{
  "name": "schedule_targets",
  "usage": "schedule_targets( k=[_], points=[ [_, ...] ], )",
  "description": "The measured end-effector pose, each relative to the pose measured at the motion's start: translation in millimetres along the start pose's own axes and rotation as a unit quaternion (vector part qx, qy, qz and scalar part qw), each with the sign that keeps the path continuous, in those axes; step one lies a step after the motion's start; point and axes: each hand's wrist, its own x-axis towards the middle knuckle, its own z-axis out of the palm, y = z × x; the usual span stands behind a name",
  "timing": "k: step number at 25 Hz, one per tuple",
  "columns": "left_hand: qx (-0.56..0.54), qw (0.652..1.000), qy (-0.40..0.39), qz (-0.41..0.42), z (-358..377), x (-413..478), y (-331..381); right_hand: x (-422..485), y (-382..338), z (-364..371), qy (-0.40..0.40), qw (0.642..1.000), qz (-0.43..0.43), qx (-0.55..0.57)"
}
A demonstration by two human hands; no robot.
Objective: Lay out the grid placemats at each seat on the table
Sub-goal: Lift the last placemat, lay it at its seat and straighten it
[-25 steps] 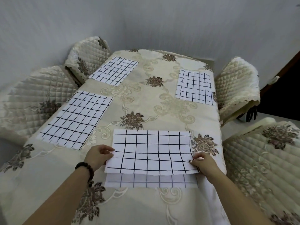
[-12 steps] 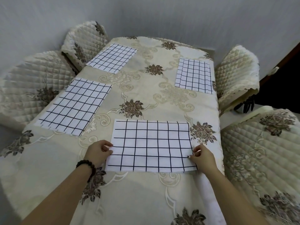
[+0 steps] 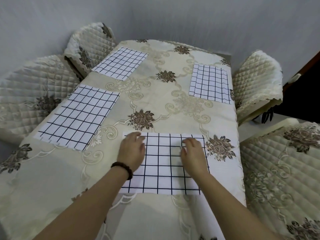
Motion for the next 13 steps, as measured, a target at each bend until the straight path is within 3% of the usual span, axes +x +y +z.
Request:
schedule_targets(
  k=[2, 5, 8, 13],
  points=[
    [0.019, 0.995, -0.098, 0.029, 26, 16, 25, 21, -17, 26, -0.064, 0.996, -0.056, -0.031],
    [0.091, 0.975, -0.2, 0.022, 62, 28, 35, 37, -20, 54, -0.167, 0.982, -0.05, -0.065],
    [0.118, 0.971, -0.209, 0.015, 77, 25, 25, 33, -10, 65, -0.186, 0.975, -0.029, -0.121],
    [0.137, 0.967, -0.211, 0.033, 72, 22, 3, 21, 17, 53, -0.147, 0.978, 0.065, -0.136]
  ],
)
